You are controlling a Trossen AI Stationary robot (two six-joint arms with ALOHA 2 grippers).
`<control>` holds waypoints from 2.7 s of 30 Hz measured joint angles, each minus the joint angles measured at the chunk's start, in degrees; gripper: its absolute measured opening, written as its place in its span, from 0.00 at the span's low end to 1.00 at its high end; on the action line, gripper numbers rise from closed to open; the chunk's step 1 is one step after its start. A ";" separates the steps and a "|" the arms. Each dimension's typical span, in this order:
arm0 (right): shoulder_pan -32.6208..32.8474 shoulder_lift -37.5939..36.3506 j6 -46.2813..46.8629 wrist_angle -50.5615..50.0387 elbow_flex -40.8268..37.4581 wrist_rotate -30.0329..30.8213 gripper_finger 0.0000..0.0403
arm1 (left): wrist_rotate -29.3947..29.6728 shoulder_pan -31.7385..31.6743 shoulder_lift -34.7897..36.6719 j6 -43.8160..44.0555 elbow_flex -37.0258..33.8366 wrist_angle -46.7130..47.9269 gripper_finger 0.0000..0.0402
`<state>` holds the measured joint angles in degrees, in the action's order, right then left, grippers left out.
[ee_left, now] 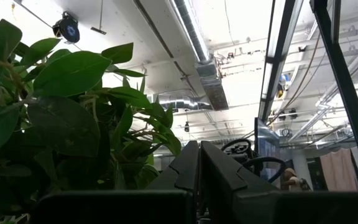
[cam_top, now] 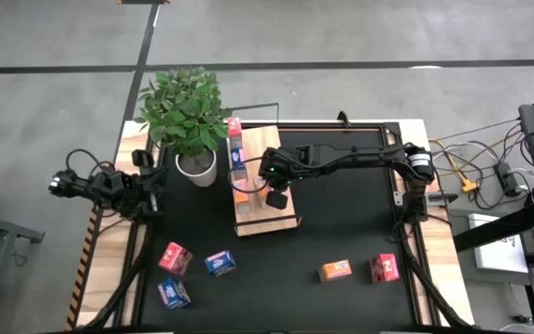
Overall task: Stack cereal on shelf
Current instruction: Put the left orange cereal box on the shelf aligned with the other orange cereal box, then put the orange cereal box on the shelf aligned with the other orange cereal boxes
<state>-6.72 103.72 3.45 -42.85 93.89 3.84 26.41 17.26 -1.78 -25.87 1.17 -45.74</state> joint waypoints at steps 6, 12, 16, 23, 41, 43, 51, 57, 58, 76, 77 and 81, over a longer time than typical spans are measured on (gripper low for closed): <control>0.09 0.00 1.19 -0.06 0.00 -0.04 0.02 | 0.02 0.01 0.00 0.00 0.00 -0.18 0.00; 0.45 0.00 2.84 -0.32 -0.02 -2.55 0.02 | 0.02 0.00 0.00 0.00 0.00 -0.17 0.00; 0.85 0.00 3.07 -0.60 -0.02 -2.56 0.02 | 0.02 0.00 0.00 0.00 0.00 -0.17 0.00; 0.82 -0.15 1.80 -2.64 -0.02 -2.34 0.02 | 0.01 0.01 0.00 0.00 0.00 -0.15 0.00; -3.27 -4.97 -4.21 -7.80 3.52 0.78 0.02 | 0.04 0.00 0.00 -2.13 -0.02 -2.47 0.00; -2.29 -6.61 -2.93 -8.58 5.16 0.74 0.02 | 0.04 0.01 0.00 -2.58 -0.02 -3.59 0.00; 8.12 -13.97 -0.03 -12.65 6.14 0.14 0.02 | 0.04 0.02 0.02 -5.20 -0.02 -5.05 0.00; 20.40 -16.62 4.55 -11.00 -1.18 0.21 0.02 | 0.03 0.00 0.02 -5.07 -0.02 -5.11 0.00; 22.42 -16.94 5.54 -9.73 -3.06 0.30 0.02 | 0.04 0.02 0.02 -5.05 -0.02 -5.09 0.00; 47.70 -22.16 26.91 -2.69 -19.39 10.14 0.02 | 0.04 0.00 0.01 -4.68 -0.02 -5.20 0.00; 48.73 -22.15 27.46 -3.17 -19.42 11.35 0.02 | 0.04 0.01 0.02 -4.68 -0.02 -5.21 0.00; 50.99 -21.51 29.32 -4.52 -19.43 15.04 0.03 | 0.07 0.00 0.02 -4.51 -0.02 -5.20 0.00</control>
<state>44.27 82.21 32.78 -47.38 74.46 18.88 26.48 17.26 -1.76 -30.38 1.15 -50.94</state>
